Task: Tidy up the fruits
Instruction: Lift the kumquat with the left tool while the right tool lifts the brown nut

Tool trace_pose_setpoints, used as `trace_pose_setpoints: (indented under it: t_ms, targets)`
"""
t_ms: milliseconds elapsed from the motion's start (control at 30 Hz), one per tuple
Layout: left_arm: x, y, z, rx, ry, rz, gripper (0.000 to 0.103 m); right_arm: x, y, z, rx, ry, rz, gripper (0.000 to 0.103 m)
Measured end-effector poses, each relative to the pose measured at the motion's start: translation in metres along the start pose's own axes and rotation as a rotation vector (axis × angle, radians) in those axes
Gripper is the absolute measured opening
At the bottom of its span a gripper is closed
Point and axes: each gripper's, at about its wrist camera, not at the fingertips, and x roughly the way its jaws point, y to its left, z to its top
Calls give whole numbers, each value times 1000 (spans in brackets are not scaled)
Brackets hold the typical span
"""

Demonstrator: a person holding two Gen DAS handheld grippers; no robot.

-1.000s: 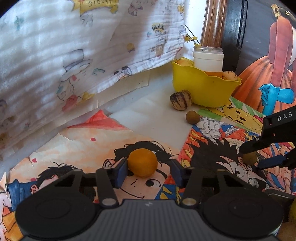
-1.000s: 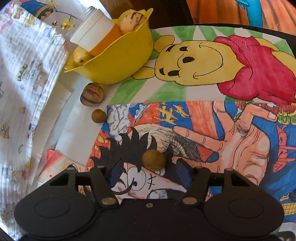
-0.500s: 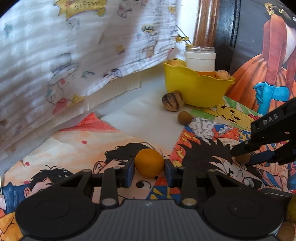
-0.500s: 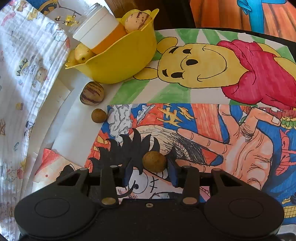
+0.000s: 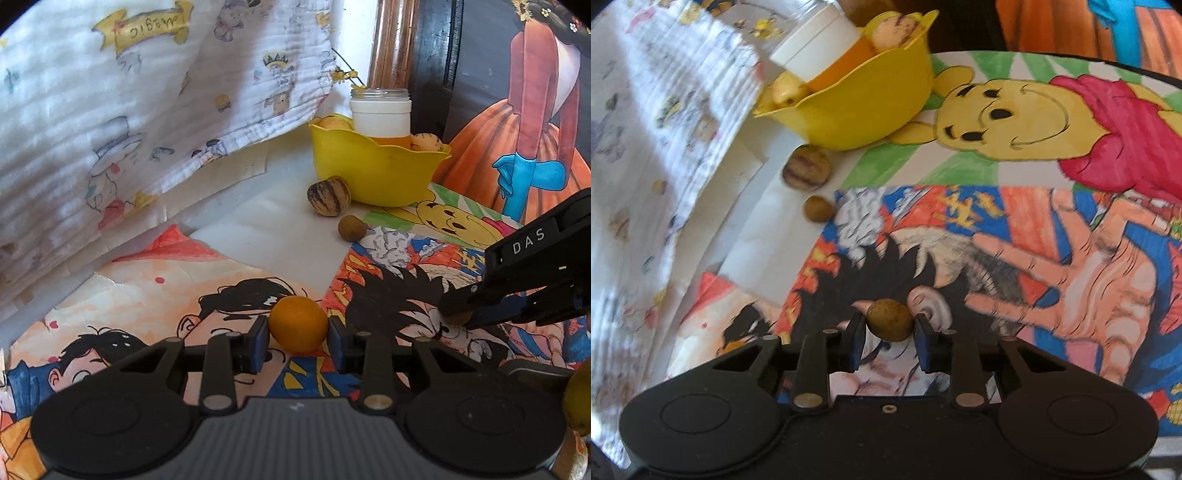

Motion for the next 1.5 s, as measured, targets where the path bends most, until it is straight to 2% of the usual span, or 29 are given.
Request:
trace_pose_setpoints:
  t_ms: [267,533,800,1267,1500]
  targets:
    - [-27,-5,-2,6,-17,-22,37,-30,11,-19,-48,-10,68,30]
    - [-54,-11,-6,-1,-28,-52,37,-69,13,-45,-104,-71,99,30]
    - [-85,-18,-15,-6,-40,-83,37,-106,10,-83,-176,-134,173,30]
    - [-140,-29,-37,-7,-68,-141,37,-163,-5,-147,-273,-272,183,30]
    - [-165,-38,-54,4,-62,-182,37,-184,-14,-179,-296,-300,185,30]
